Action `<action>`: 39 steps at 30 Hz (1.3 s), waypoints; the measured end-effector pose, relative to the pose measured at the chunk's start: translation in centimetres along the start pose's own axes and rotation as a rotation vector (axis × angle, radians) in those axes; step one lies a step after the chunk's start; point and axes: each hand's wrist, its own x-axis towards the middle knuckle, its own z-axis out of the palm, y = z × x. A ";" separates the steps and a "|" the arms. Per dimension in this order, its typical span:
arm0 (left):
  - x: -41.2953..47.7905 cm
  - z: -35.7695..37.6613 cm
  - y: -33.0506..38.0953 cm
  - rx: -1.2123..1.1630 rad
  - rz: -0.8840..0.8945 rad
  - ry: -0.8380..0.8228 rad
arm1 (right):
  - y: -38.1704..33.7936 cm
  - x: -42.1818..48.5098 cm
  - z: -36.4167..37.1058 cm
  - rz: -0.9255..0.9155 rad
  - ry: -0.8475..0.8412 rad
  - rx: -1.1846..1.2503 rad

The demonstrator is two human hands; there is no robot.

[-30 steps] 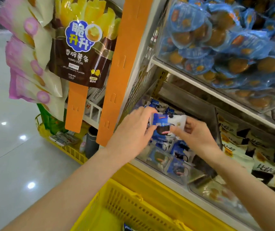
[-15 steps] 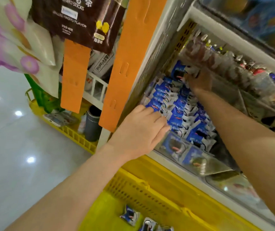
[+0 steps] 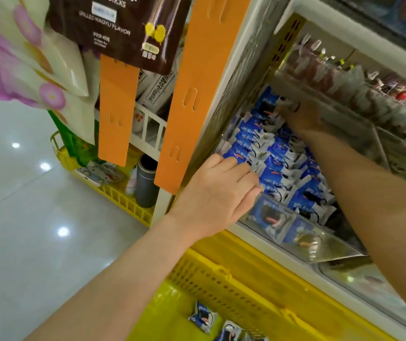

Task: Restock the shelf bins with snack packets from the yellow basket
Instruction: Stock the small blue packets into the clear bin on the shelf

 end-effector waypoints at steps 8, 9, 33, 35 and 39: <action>-0.1 -1.3 1.2 0.076 -0.107 -0.146 | -0.5 -5.5 -2.2 0.051 -0.032 -0.122; -0.1 -1.5 1.4 0.094 -0.113 -0.170 | -0.6 -6.9 -2.5 0.024 -0.054 -0.138; -22.7 2.8 4.8 -0.051 -0.970 -0.334 | 15.4 -42.5 8.0 -0.127 -0.525 -0.007; -23.9 3.4 4.2 -0.105 -1.100 -0.345 | 18.3 -44.2 10.4 0.059 -0.716 -0.093; -24.5 4.6 3.5 -0.046 -1.122 -0.346 | 21.9 -45.6 13.0 0.251 -0.841 -0.161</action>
